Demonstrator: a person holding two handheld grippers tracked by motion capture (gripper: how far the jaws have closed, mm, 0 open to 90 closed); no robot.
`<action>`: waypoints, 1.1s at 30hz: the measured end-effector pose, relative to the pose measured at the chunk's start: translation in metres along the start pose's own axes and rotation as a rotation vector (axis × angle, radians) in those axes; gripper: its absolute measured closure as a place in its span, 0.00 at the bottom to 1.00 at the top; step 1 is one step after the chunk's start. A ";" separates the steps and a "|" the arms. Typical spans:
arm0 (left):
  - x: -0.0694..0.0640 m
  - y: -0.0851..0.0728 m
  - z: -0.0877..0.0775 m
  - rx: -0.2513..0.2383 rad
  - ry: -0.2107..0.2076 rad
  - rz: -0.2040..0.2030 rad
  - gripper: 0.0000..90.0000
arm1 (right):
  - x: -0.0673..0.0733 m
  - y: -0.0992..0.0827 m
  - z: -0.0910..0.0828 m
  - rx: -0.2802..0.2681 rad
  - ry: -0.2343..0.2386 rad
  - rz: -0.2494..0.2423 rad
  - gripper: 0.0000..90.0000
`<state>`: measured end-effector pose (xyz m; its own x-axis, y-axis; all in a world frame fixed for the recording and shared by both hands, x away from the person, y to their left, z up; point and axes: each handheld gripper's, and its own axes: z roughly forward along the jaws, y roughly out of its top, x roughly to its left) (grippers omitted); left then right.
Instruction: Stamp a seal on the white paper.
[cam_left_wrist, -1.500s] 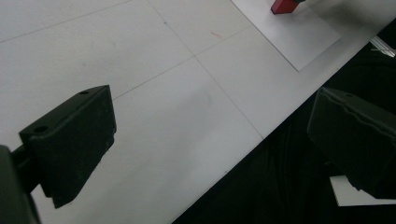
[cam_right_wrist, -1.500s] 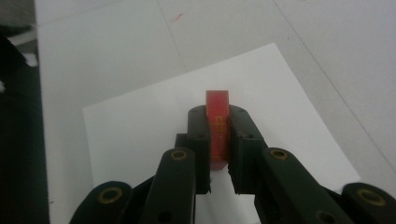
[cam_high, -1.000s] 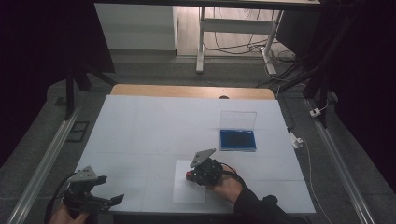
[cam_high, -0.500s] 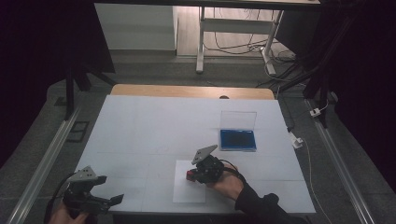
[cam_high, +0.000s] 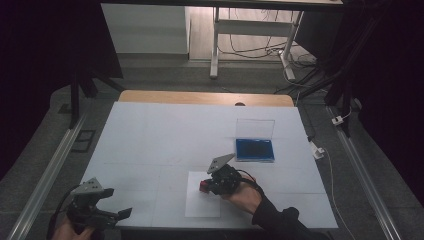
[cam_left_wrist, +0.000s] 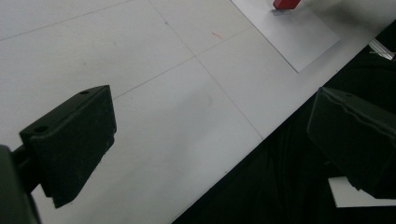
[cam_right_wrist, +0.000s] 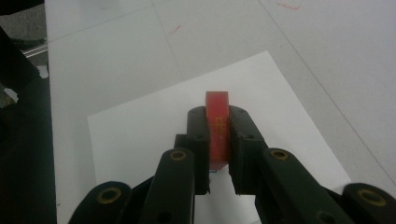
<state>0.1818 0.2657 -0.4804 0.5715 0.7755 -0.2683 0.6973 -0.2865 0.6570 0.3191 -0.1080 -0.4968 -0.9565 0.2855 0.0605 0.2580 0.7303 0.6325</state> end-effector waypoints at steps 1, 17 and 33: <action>0.000 0.000 0.000 0.000 0.000 0.000 0.02 | 0.000 0.000 -0.001 -0.004 0.001 0.001 0.89; 0.000 0.000 0.000 -0.001 -0.002 0.001 0.02 | -0.003 0.002 -0.017 -0.056 -0.008 0.035 0.89; -0.001 0.000 0.000 -0.003 -0.002 0.001 0.02 | -0.009 0.000 -0.031 -0.089 -0.033 0.051 0.89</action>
<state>0.1812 0.2654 -0.4801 0.5732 0.7741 -0.2688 0.6955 -0.2860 0.6592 0.3234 -0.1299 -0.4738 -0.9370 0.3423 0.0697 0.2917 0.6569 0.6952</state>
